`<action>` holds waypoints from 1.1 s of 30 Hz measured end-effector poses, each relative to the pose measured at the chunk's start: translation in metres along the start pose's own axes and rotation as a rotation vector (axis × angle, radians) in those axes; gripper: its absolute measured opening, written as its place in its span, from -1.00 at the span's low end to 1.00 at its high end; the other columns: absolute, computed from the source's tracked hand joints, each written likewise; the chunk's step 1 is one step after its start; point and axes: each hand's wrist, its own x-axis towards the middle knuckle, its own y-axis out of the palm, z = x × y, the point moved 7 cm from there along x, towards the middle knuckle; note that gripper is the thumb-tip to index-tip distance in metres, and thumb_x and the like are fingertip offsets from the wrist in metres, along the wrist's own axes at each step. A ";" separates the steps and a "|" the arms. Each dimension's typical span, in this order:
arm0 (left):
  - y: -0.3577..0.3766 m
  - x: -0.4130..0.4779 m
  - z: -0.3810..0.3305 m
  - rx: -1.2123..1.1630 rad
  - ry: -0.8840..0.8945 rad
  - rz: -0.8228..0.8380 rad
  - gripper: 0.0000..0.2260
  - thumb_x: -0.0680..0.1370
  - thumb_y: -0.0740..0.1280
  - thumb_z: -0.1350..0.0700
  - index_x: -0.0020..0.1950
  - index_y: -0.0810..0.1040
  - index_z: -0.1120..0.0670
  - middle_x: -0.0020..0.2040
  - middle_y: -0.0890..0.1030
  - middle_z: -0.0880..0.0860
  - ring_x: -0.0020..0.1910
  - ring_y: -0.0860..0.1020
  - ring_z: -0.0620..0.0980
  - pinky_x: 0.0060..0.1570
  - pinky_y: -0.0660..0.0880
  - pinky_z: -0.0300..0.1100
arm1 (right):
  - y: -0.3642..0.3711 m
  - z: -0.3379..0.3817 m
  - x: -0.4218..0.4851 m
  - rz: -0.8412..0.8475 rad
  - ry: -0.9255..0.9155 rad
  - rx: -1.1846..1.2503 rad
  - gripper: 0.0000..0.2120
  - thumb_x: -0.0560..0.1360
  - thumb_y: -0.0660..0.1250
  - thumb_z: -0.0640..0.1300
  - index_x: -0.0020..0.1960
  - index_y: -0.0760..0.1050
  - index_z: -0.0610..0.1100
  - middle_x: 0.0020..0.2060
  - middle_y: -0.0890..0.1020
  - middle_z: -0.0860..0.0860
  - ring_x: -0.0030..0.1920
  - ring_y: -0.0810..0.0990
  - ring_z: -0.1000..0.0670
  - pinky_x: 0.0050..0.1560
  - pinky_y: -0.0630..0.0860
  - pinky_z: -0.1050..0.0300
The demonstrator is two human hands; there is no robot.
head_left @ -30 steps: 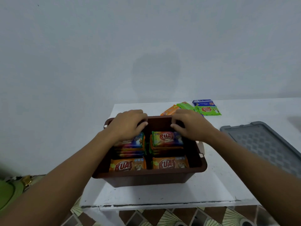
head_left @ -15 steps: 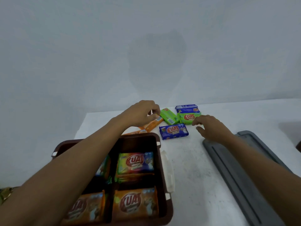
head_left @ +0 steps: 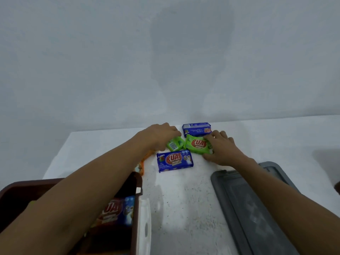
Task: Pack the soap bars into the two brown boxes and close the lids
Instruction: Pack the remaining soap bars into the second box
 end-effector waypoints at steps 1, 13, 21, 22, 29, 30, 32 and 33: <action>0.003 0.005 -0.002 0.018 0.004 0.014 -0.33 0.46 0.44 0.17 0.50 0.23 -0.05 0.44 0.36 0.00 0.36 0.34 0.05 0.17 0.47 0.03 | 0.000 -0.002 0.002 0.026 -0.003 0.024 -0.34 0.42 0.38 0.17 0.42 0.28 -0.04 0.33 0.36 -0.03 0.31 0.30 -0.05 0.28 0.34 -0.04; -0.009 0.018 -0.002 -0.079 0.084 -0.066 -0.35 0.46 0.45 0.00 0.47 0.23 -0.02 0.32 0.39 0.03 0.24 0.38 0.02 0.07 0.48 -0.07 | -0.020 -0.030 -0.012 0.035 0.009 0.334 -0.33 0.34 0.50 -0.03 0.36 0.31 -0.10 0.07 0.41 0.02 0.00 0.47 0.06 -0.12 0.43 0.28; -0.066 -0.051 0.025 -0.993 -0.034 -0.454 -0.38 0.30 0.51 0.33 0.18 0.27 -0.04 0.17 0.53 0.03 0.07 0.57 0.01 -0.18 0.62 -0.08 | -0.038 -0.001 -0.033 -0.073 0.012 0.469 -0.38 0.33 0.50 -0.11 0.33 0.34 -0.11 0.07 0.44 -0.02 0.00 0.50 0.03 -0.12 0.47 0.24; -0.068 -0.063 0.027 -1.133 -0.029 -0.461 -0.37 0.30 0.48 0.41 0.17 0.28 -0.03 0.22 0.52 0.03 0.11 0.58 0.02 -0.15 0.62 -0.08 | -0.039 0.008 -0.035 -0.091 0.002 0.473 -0.37 0.33 0.50 -0.11 0.33 0.34 -0.11 0.08 0.44 -0.02 0.00 0.50 0.03 -0.11 0.46 0.23; -0.056 -0.157 0.049 -1.405 -0.077 -0.479 -0.40 0.34 0.44 0.52 0.18 0.32 0.02 0.14 0.52 0.16 -0.01 0.64 0.05 -0.08 0.64 0.05 | -0.059 0.088 -0.057 -0.191 -0.062 0.573 -0.32 0.30 0.53 -0.18 0.35 0.33 -0.06 0.11 0.45 0.02 0.04 0.52 0.06 -0.15 0.43 0.34; -0.054 -0.169 0.051 -1.425 -0.072 -0.503 -0.40 0.34 0.43 0.52 0.18 0.32 0.03 0.13 0.52 0.16 -0.03 0.65 0.04 -0.12 0.64 0.00 | -0.061 0.099 -0.061 -0.193 -0.072 0.573 -0.30 0.30 0.54 -0.17 0.35 0.32 -0.06 0.11 0.45 0.02 0.04 0.52 0.06 -0.17 0.42 0.37; -0.049 -0.199 0.059 -1.479 -0.056 -0.573 -0.40 0.32 0.41 0.53 0.19 0.34 0.04 0.12 0.51 0.16 -0.05 0.64 0.00 -0.15 0.60 -0.10 | -0.065 0.125 -0.069 -0.194 -0.102 0.572 -0.27 0.28 0.56 -0.15 0.36 0.31 -0.07 0.12 0.46 -0.01 0.05 0.53 0.05 -0.18 0.43 0.38; -0.045 -0.217 0.063 -1.538 -0.033 -0.615 -0.39 0.30 0.40 0.52 0.20 0.36 0.04 0.10 0.50 0.15 -0.06 0.62 0.00 -0.15 0.58 -0.11 | -0.066 0.139 -0.075 -0.198 -0.123 0.575 -0.26 0.28 0.57 -0.15 0.37 0.31 -0.07 0.13 0.46 -0.03 0.07 0.54 0.03 -0.16 0.44 0.36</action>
